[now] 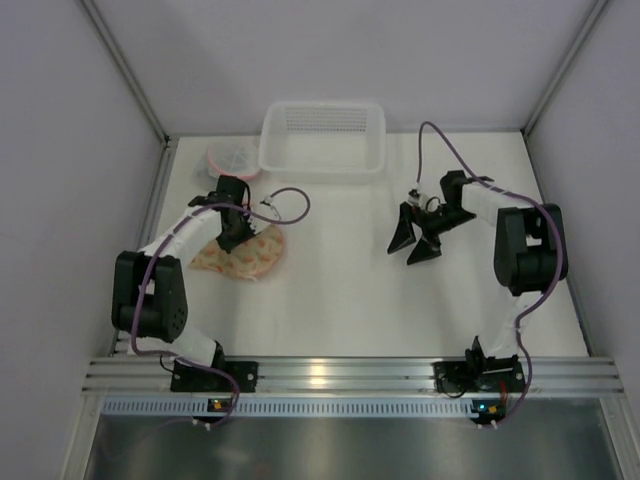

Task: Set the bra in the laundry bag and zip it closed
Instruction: Move the laundry bag to the center of the board, then reset both arms

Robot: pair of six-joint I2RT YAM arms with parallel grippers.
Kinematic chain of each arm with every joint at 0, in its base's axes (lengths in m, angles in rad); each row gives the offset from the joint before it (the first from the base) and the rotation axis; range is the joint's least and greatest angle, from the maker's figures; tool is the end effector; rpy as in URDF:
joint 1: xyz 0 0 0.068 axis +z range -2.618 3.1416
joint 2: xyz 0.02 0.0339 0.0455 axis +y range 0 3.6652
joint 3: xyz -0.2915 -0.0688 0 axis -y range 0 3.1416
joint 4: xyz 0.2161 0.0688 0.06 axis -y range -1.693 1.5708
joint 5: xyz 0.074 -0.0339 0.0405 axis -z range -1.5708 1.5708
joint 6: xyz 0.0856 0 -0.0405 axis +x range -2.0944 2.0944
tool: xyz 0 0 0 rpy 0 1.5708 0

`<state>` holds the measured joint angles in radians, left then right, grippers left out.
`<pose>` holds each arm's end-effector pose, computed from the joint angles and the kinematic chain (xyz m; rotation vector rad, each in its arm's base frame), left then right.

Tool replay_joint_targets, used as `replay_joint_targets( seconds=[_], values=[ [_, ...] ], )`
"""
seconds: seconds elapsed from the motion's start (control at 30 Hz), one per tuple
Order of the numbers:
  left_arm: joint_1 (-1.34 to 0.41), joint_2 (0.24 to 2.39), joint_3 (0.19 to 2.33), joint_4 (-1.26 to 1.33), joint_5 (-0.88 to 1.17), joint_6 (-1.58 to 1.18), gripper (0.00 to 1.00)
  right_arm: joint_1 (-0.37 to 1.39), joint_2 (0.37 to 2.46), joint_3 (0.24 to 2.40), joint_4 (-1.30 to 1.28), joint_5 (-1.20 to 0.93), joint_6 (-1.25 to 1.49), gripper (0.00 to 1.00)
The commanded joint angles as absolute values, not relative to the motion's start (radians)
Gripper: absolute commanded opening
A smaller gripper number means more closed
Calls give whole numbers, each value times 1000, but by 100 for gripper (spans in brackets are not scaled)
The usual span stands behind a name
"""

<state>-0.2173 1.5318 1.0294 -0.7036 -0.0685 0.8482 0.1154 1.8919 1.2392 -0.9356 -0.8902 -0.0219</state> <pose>0.2784 -0.0555 0.2044 1.4094 2.4253 0.2519 0.3081 0.1027 0.1787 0.1795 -2.7801 -1.3264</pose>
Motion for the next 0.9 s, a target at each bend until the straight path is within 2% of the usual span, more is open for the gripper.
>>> replay_joint_targets(
  seconds=[0.0, 0.2, 0.3, 0.33, 0.5, 0.53, 0.57, 0.73, 0.87],
  values=[
    [-108, 1614, 1146, -709, -42, 971, 0, 89, 1838, 1295, -963, -897, -55, 99],
    [-49, 1767, 1304, -710, -46, 879, 0, 57, 1821, 1296, -969, -894, -58, 99],
    [-51, 1789, 1356, -721, -15, 802, 17, 46, 1810, 1292, -971, -894, -64, 99],
    [-51, 1786, 1376, -733, -5, 778, 31, 43, 1806, 1292, -979, -894, -71, 99],
    [-54, 1726, 1428, -778, 55, 717, 68, 29, 1790, 1356, -1009, -870, -113, 99],
    [-54, 1706, 1457, -817, 78, 675, 90, 23, 1790, 1377, -1018, -864, -115, 100],
    [-54, 1695, 1507, -836, 119, 648, 98, 18, 1792, 1422, -1022, -855, -115, 100],
    [-90, 1643, 1629, -887, 195, 445, 98, 11, 1784, 1535, -1011, -822, -101, 99],
    [-257, 1641, 1646, -885, 106, 353, 98, 11, 1773, 1546, -1000, -772, -129, 99]
  ],
)
